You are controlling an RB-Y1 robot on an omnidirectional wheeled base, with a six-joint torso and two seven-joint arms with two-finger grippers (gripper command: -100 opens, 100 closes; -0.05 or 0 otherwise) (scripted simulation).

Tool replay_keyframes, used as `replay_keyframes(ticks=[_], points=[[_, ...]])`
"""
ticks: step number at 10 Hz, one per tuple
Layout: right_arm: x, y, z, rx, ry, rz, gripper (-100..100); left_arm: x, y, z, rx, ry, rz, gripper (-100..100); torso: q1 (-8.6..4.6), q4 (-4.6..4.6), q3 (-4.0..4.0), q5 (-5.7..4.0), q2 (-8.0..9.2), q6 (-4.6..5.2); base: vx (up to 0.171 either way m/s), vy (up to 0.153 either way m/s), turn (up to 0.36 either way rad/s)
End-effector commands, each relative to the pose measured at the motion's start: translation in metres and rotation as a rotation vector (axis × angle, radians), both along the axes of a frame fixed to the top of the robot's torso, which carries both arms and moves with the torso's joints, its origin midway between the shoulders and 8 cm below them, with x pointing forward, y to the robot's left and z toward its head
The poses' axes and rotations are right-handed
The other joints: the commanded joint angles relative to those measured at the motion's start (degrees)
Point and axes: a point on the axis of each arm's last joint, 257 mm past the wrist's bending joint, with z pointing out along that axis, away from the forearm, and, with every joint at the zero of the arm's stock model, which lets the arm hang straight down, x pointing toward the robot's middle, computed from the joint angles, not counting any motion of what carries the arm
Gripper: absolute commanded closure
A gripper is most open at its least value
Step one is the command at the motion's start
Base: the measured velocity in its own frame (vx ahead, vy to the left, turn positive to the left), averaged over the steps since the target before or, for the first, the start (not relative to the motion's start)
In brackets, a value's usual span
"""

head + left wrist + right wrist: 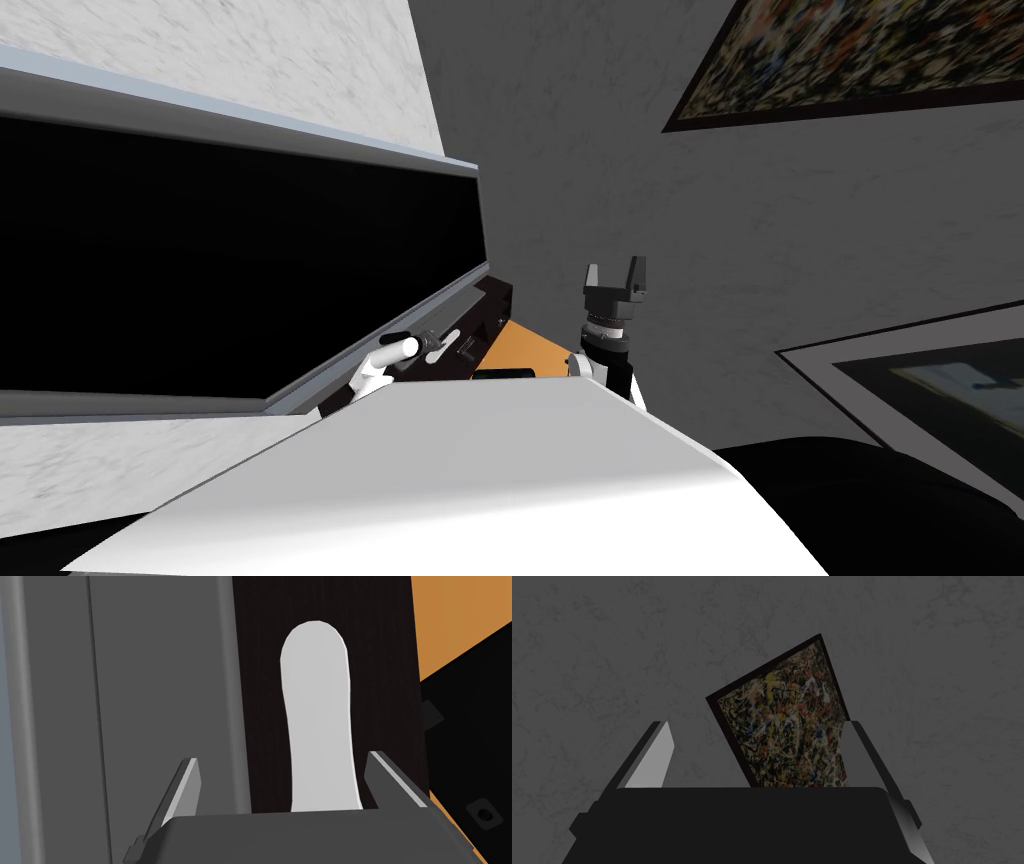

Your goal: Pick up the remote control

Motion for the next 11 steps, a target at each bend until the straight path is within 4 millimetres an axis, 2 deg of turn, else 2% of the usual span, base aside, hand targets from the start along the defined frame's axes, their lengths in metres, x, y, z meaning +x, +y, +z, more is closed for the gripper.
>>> replay_keyframes(ticks=[1, 2, 3, 4, 5, 6, 9, 11], points=[[0.0, 0.0, 0.0, 0.0, 0.0, 0.0, 0, -0.019, 0.005, -0.014, -0.031, 0.071, 0.022, -100, 0.0, 0.0, 0.0, 0.0, 0.0, 0.0, 0.057, -0.022, -0.114], [0.0, 0.0, 0.0, 0.0, 0.0, 0.0, 0, -0.021, 0.004, -0.015, -0.034, 0.081, 0.02, -100, -0.01, 0.0, -0.01, -0.01, -0.03, 0.01, 0.049, -0.016, -0.04], [0.0, 0.0, 0.0, 0.0, 0.0, 0.0, 0, -0.035, 0.008, -0.025, -0.057, 0.137, 0.04, -100, -0.01, 0.0, 0.0, -0.01, -0.01, -0.01, 0.053, -0.019, -0.083], [0.0, 0.0, 0.0, 0.0, 0.0, 0.0, 0, -0.036, 0.007, -0.026, -0.059, 0.142, 0.039, -100, 0.0, 0.0, -0.01, 0.0, -0.02, 0.0, 0.043, -0.01, -0.039], [0.0, 0.0, 0.0, 0.0, 0.0, 0.0, 0, -0.049, 0.011, -0.034, -0.08, 0.197, 0.057, -100, 0.02, 0.0, 0.01, 0.0, 0.01, -0.01, 0.048, -0.009, -0.076], [0.0, 0.0, 0.0, 0.0, 0.0, 0.0, 0, -0.05, 0.01, -0.034, -0.081, 0.2, 0.057, -100, 0.02, 0.0, 0.0, 0.0, 0.0, 0.0, 0.041, -0.004, -0.053], [0.0, 0.0, 0.0, 0.0, 0.0, 0.0, 0, -0.084, 0.021, -0.049, -0.129, 0.332, 0.11, -100, 0.02, -0.01, -0.03, -0.01, -0.06, 0.0, 0.068, -0.011, -0.095], [0.0, 0.0, 0.0, 0.0, 0.0, 0.0, 0, -0.096, 0.024, -0.052, -0.143, 0.379, 0.124, -100, 0.05, -0.01, -0.03, 0.01, -0.04, -0.02, 0.045, 0.002, -0.032]])
